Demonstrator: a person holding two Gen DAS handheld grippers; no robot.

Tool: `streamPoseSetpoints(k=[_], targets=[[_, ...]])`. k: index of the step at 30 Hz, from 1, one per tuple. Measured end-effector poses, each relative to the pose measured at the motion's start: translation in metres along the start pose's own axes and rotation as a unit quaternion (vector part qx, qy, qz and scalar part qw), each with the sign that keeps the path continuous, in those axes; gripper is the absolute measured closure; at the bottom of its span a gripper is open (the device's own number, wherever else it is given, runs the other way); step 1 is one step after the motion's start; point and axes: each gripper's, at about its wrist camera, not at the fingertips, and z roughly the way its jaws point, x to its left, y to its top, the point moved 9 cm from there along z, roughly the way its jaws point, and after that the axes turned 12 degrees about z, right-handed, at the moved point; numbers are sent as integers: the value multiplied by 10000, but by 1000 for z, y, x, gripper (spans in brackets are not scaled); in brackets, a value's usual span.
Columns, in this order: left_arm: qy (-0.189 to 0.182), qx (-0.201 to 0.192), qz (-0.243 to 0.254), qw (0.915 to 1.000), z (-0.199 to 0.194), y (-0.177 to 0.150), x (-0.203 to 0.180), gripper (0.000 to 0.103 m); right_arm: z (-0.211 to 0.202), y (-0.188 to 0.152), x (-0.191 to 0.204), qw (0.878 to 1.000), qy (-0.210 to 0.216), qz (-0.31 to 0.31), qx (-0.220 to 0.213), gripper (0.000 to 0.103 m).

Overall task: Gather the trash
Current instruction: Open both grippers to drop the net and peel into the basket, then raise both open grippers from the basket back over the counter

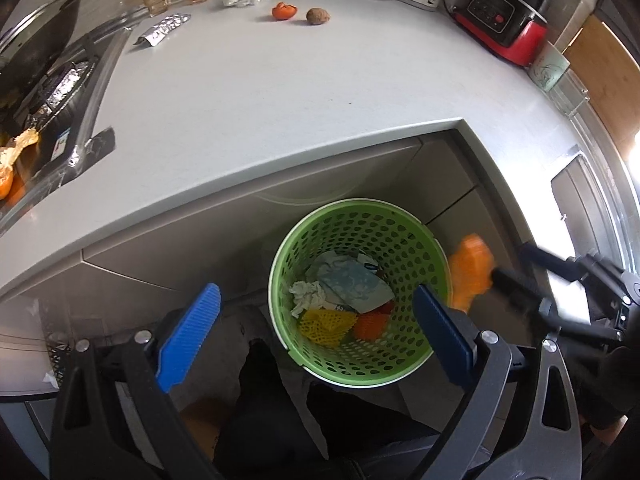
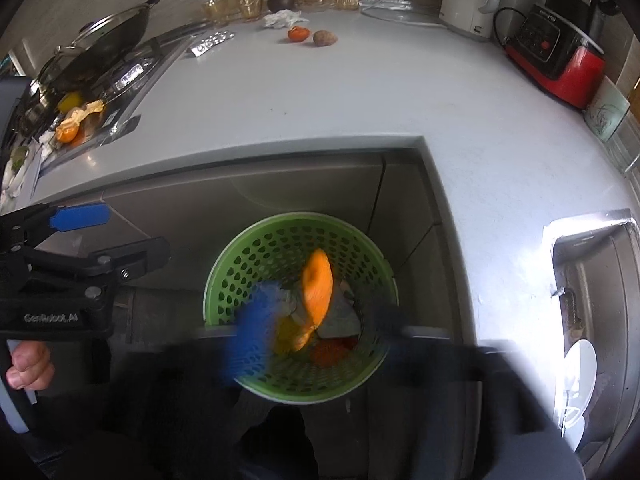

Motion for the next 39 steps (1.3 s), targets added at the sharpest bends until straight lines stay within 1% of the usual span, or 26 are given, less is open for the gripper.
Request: streamPoseSetpoints(k=[1, 2, 5, 18, 24, 28, 31, 34, 36, 39], targets=[[93, -17, -20, 10000, -1, 0, 3, 11, -2, 1, -1, 9999, -108, -16, -85, 16], [115, -28, -25, 9999, -2, 0, 5, 11, -3, 3, 0, 9997, -169, -73, -135, 11], [103, -15, -68, 9999, -2, -1, 7, 11, -4, 6, 0, 9996, -193, -102, -180, 7], [138, -13, -30, 9999, -1, 0, 5, 11, -8, 8, -12, 9993, -308, 65, -211, 6], [275, -30, -148, 9995, -4, 5, 20, 11, -8, 14, -12, 9994, -263, 112, -218, 6], [332, -74, -364, 9988, -3, 17, 51, 11, -1, 31, -6, 9993, -279, 110, -225, 6], [391, -155, -538, 9977, 1, 35, 81, 11, 5, 54, 1, 9991, -256, 149, -299, 6], [558, -247, -574, 9965, 7, 62, 118, 11, 13, 80, 9, 9988, -302, 154, -364, 2], [651, -313, -527, 9960, 11, 79, 138, 11, 20, 101, 17, 9987, -297, 141, -400, 2], [838, -366, -431, 9949, 25, 116, 175, 11, 34, 135, 27, 9984, -329, 113, -449, 2]])
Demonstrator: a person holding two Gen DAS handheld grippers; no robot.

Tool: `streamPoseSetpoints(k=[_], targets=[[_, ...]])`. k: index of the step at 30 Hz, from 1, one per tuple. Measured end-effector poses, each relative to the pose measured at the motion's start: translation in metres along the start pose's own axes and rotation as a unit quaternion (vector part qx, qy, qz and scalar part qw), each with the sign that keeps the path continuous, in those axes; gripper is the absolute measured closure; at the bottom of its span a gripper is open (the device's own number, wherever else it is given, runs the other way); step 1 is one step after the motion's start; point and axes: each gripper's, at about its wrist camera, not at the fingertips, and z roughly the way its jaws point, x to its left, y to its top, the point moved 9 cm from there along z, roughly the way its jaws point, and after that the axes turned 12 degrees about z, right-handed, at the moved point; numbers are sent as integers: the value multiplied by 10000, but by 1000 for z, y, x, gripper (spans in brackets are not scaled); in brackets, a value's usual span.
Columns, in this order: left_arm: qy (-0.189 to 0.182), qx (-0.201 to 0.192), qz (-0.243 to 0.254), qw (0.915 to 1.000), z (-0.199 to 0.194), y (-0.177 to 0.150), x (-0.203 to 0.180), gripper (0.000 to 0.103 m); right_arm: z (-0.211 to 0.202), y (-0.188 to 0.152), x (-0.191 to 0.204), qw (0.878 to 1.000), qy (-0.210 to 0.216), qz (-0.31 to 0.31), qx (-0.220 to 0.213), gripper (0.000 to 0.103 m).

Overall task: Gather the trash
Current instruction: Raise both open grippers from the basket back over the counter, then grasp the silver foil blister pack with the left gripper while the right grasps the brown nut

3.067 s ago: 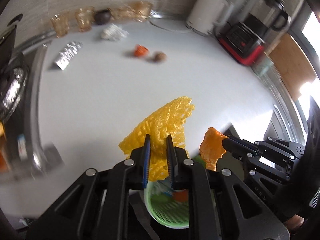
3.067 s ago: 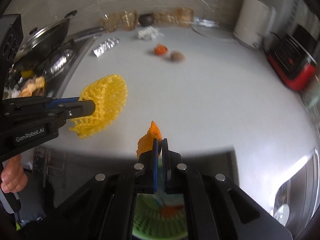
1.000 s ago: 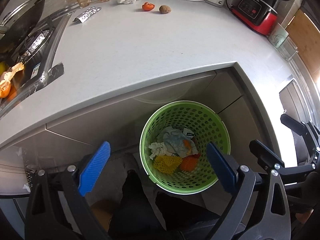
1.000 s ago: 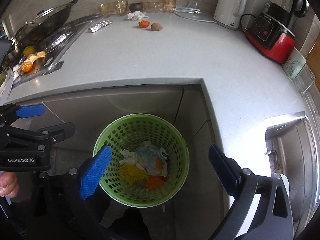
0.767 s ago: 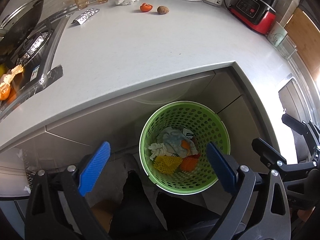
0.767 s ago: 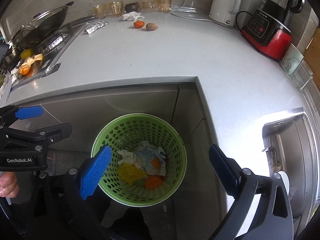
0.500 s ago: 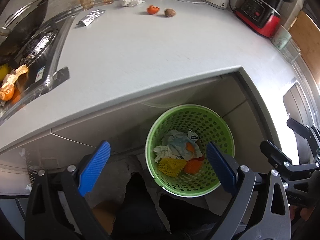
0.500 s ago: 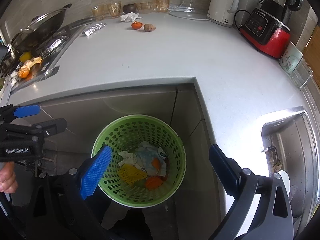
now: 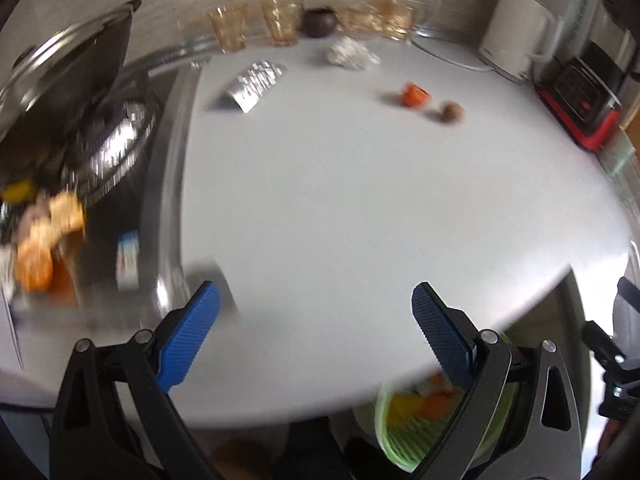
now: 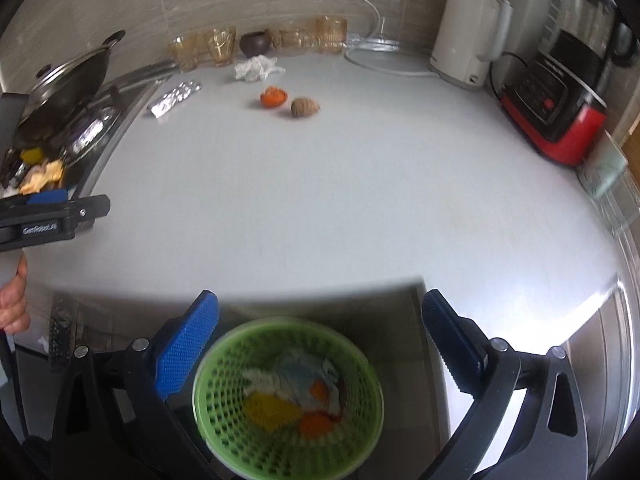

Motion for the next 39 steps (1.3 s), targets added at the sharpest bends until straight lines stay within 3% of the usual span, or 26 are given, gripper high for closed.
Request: streamPoseSetpoints(k=[12, 16, 23, 31, 36, 39], targets=[[349, -133, 36, 9993, 84, 118, 83, 11, 85, 108, 41, 9991, 182, 384, 69, 2], [158, -55, -177, 9997, 115, 145, 97, 11, 118, 134, 49, 9990, 102, 406, 163, 2], [40, 37, -107, 9999, 153, 176, 105, 11, 166, 162, 51, 9983, 1, 479, 343, 2], [-23, 151, -99, 9998, 178, 189, 111, 11, 185, 172, 45, 9976, -12, 549, 427, 2], [11, 149, -76, 9999, 184, 191, 112, 25, 190, 175, 42, 9975, -23, 545, 446, 2], [-16, 114, -10, 9999, 182, 194, 111, 41, 190, 174, 39, 9973, -40, 574, 457, 2]])
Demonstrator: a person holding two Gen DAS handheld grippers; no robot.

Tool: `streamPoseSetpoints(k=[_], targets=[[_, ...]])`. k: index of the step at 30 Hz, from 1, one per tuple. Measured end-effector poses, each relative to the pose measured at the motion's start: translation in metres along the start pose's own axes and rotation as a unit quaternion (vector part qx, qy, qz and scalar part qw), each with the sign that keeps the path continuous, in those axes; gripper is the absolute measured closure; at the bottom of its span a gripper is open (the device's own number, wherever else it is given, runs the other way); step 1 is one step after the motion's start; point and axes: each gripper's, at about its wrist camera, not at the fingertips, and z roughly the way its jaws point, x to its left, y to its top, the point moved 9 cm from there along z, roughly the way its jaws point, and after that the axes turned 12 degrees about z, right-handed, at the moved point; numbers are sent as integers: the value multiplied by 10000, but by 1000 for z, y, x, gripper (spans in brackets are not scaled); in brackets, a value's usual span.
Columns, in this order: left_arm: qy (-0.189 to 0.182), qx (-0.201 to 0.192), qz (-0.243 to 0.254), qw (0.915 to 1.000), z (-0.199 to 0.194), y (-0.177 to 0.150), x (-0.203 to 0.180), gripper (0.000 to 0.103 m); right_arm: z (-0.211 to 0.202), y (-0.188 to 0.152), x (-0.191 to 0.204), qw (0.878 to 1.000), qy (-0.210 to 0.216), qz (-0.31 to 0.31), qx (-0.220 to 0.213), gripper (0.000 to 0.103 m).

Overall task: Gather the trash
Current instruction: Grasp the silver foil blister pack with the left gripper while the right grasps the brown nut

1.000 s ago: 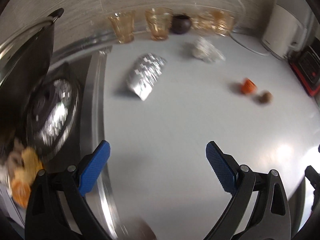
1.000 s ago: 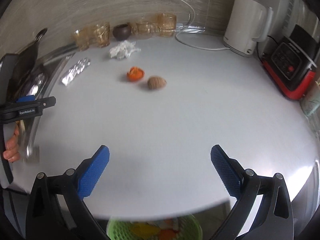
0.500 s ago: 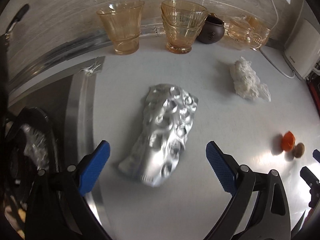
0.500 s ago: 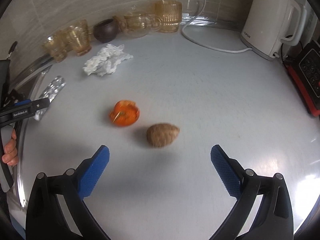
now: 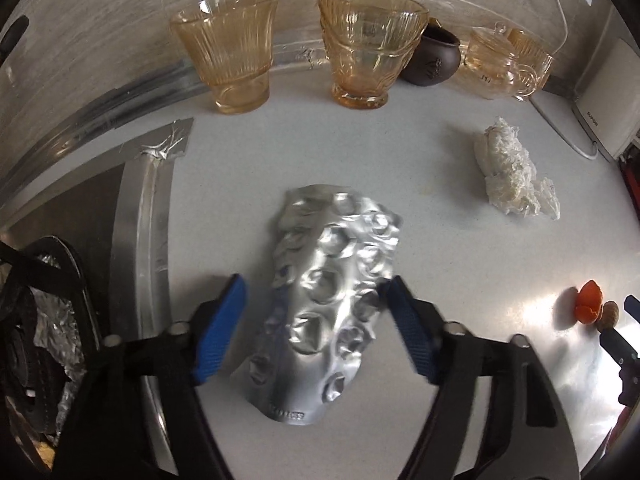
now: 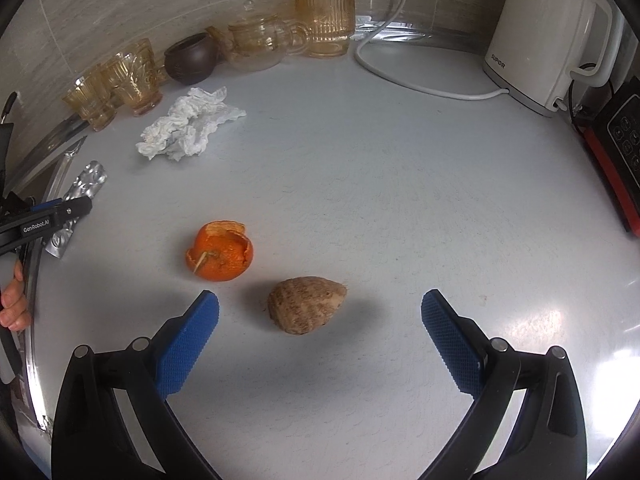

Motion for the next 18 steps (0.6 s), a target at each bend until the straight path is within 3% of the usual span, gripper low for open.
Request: streamPoseSetpoints(k=[1, 4, 11, 18], targets=[[-10, -7, 9, 10000, 0, 1, -1, 48, 1, 0, 0, 10000, -2, 11, 3, 2], [3, -10, -9, 10000, -1, 2, 0, 52, 0, 0, -5, 10000, -11, 55, -12, 2], [-30, -173, 78, 9998, -12, -2, -12, 54, -1, 2, -16, 9997, 44, 239, -27, 3], [-269, -378, 179, 9988, -36, -4, -34, 54, 5, 4, -10, 9999, 33, 95, 39, 18]])
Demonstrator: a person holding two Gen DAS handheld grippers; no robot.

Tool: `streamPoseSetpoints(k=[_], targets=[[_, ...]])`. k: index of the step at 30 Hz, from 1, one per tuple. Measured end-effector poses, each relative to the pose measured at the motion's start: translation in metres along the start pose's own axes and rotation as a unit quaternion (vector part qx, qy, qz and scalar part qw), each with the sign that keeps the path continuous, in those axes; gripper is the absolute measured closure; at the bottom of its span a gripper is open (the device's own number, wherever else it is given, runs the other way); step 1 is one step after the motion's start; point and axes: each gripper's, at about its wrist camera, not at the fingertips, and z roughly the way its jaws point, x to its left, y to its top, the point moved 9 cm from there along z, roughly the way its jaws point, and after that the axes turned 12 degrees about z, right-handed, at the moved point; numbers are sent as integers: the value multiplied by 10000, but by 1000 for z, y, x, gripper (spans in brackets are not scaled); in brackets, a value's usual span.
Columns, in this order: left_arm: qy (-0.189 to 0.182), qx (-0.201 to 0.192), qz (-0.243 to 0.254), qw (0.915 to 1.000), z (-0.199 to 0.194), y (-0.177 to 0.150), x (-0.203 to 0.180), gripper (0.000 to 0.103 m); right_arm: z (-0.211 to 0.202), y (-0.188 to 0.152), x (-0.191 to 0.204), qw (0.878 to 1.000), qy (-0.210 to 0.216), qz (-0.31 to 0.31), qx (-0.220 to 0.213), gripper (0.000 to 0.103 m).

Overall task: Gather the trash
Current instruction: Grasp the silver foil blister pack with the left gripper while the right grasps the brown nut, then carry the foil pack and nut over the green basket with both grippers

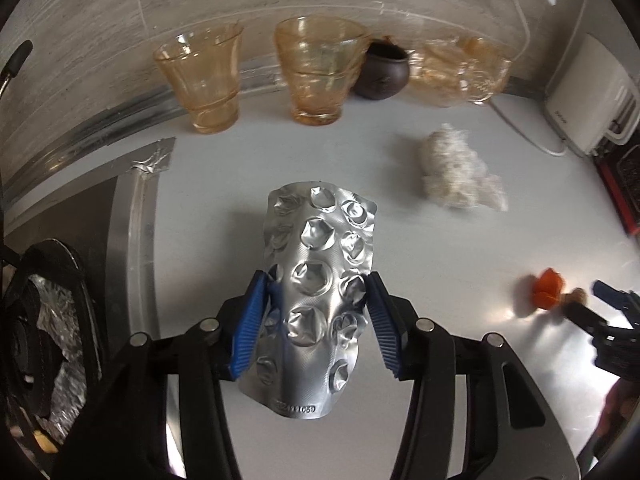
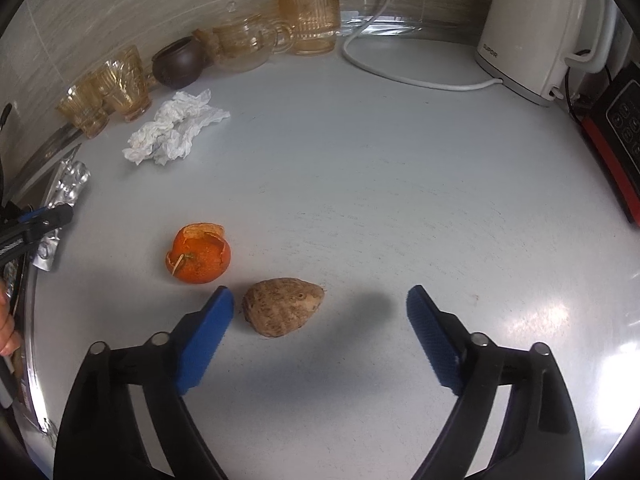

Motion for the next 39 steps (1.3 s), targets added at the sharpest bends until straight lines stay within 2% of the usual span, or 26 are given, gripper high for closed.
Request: streamPoseSetpoints(k=[7, 9, 10, 17, 25, 32, 39], targets=[[-276, -17, 114, 9996, -18, 3, -20, 54, 3, -4, 4, 9999, -64, -140, 66, 38], [-293, 11, 171, 9994, -20, 2, -20, 54, 1, -3, 5, 9999, -7, -144, 68, 60], [-301, 14, 183, 9994, -22, 2, -22, 54, 0, -3, 5, 9999, -1, -137, 78, 62], [-369, -63, 282, 9989, -35, -5, -38, 54, -7, -12, 2, 9998, 7, -142, 124, 62], [-366, -97, 335, 9987, -71, -31, -69, 54, -43, -45, -12, 9997, 112, -198, 64, 62], [-482, 37, 289, 9984, -109, -80, -111, 54, -84, -95, -40, 9996, 179, -204, 110, 62], [-488, -5, 413, 9980, -148, -119, -150, 53, -131, -157, -68, 9993, 258, -233, 107, 62]])
